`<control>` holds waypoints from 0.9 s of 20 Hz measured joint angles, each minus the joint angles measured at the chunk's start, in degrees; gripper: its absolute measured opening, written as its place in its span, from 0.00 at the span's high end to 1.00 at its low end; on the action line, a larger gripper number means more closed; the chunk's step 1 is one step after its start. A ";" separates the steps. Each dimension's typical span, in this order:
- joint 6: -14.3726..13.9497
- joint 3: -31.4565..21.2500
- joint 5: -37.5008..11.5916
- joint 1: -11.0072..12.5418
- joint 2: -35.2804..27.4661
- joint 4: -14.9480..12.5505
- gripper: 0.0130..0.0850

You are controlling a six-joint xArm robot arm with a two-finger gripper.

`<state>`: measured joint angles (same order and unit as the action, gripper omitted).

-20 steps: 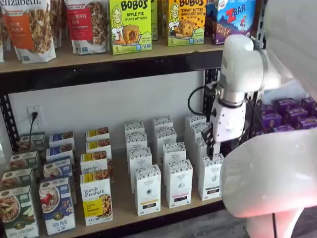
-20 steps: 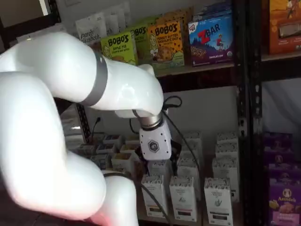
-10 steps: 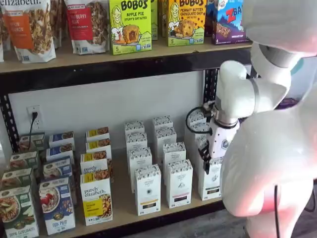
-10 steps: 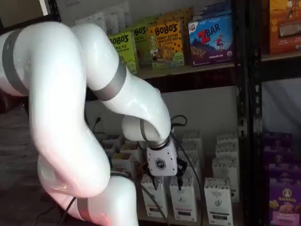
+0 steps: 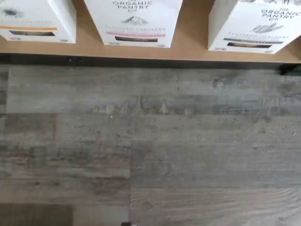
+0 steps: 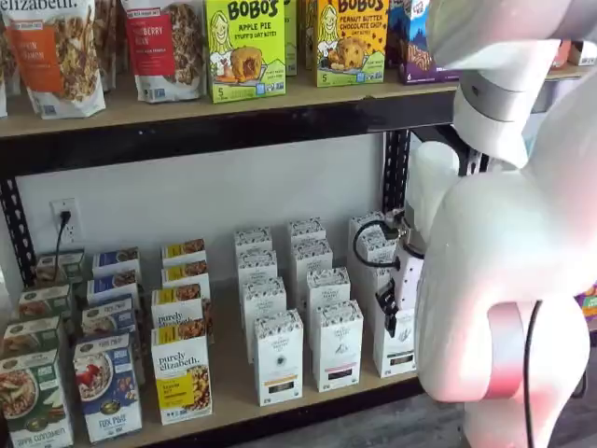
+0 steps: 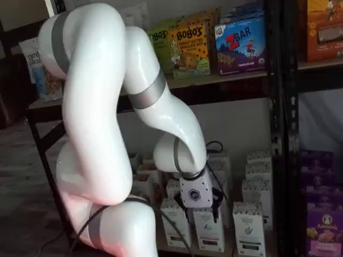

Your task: Pick up the white box with a green strip in the middle, on the bottom shelf, the sixth box from the left

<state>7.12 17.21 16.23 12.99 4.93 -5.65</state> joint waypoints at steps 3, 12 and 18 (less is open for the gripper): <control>-0.52 2.60 -2.78 1.22 -5.06 -1.76 0.00; 0.45 11.58 -7.57 2.33 -18.05 -1.98 0.00; -0.42 17.09 -8.29 0.83 -23.46 -1.29 0.00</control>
<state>6.70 34.30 7.93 13.83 -18.53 -6.94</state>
